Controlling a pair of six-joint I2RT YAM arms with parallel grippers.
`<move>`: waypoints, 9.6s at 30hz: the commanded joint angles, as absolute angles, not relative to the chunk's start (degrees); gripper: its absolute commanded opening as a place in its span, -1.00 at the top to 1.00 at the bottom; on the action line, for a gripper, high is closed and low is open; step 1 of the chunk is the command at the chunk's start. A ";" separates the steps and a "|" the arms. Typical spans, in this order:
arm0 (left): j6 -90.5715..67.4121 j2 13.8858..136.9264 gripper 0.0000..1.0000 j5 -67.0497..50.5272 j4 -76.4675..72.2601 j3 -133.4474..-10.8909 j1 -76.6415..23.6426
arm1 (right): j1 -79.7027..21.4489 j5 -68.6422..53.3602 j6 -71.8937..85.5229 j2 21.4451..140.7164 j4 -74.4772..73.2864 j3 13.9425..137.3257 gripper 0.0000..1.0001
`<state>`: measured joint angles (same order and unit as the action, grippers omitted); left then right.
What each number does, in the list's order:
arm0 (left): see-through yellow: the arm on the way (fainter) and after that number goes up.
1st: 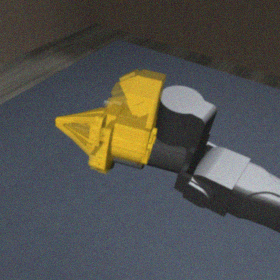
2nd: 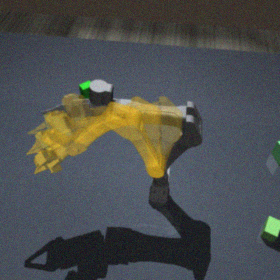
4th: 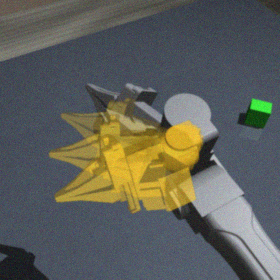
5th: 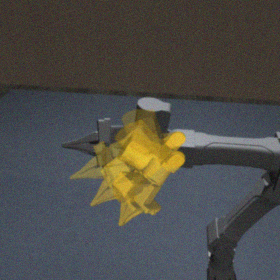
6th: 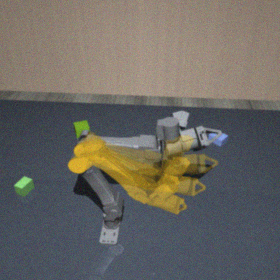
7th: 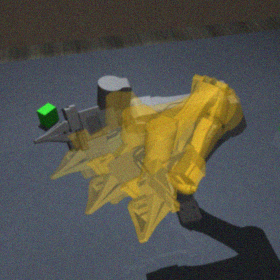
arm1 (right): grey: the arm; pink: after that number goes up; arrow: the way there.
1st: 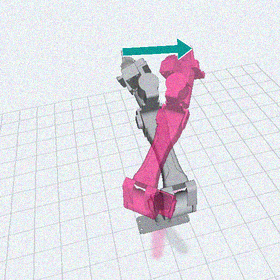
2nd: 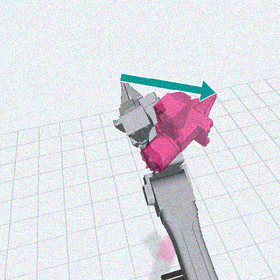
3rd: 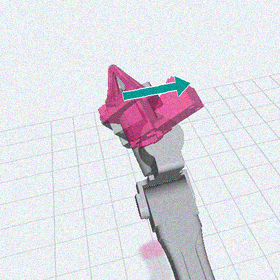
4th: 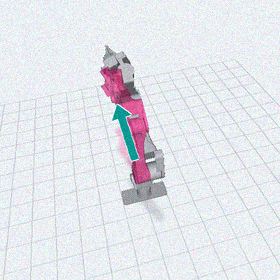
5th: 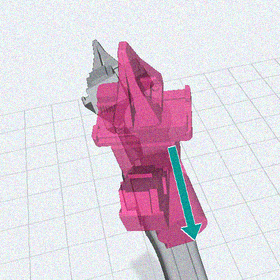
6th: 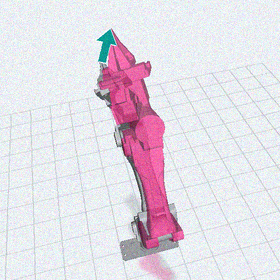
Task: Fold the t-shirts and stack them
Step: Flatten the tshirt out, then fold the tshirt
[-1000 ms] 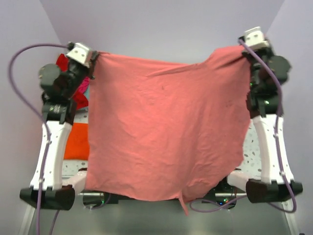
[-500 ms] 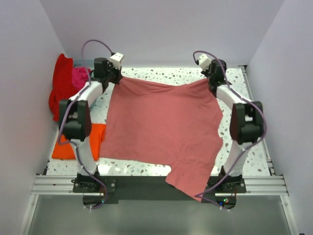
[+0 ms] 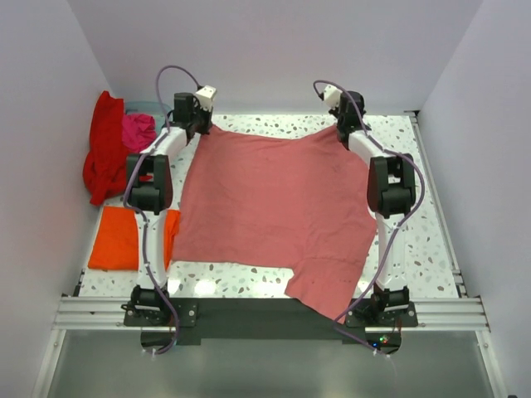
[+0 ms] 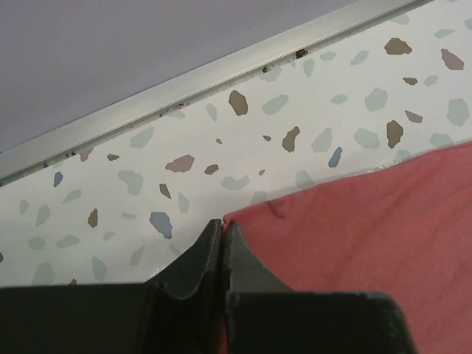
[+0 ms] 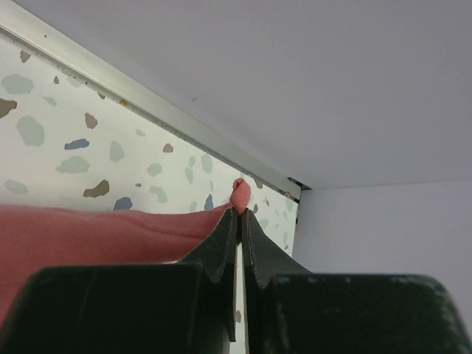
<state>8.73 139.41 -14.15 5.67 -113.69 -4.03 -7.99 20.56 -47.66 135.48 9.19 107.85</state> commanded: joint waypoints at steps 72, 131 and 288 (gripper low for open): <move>80.76 114.78 0.06 -39.74 50.53 -84.46 4.48 | -8.70 -5.89 -29.80 108.89 -58.01 85.43 -0.12; 87.18 114.70 1.00 -37.27 58.27 -87.19 4.40 | -14.24 -22.14 -26.89 118.48 -60.73 98.01 0.78; 79.81 78.75 1.00 -24.34 50.79 -46.65 -6.86 | -16.26 -2.99 -48.87 65.48 -61.52 47.45 1.00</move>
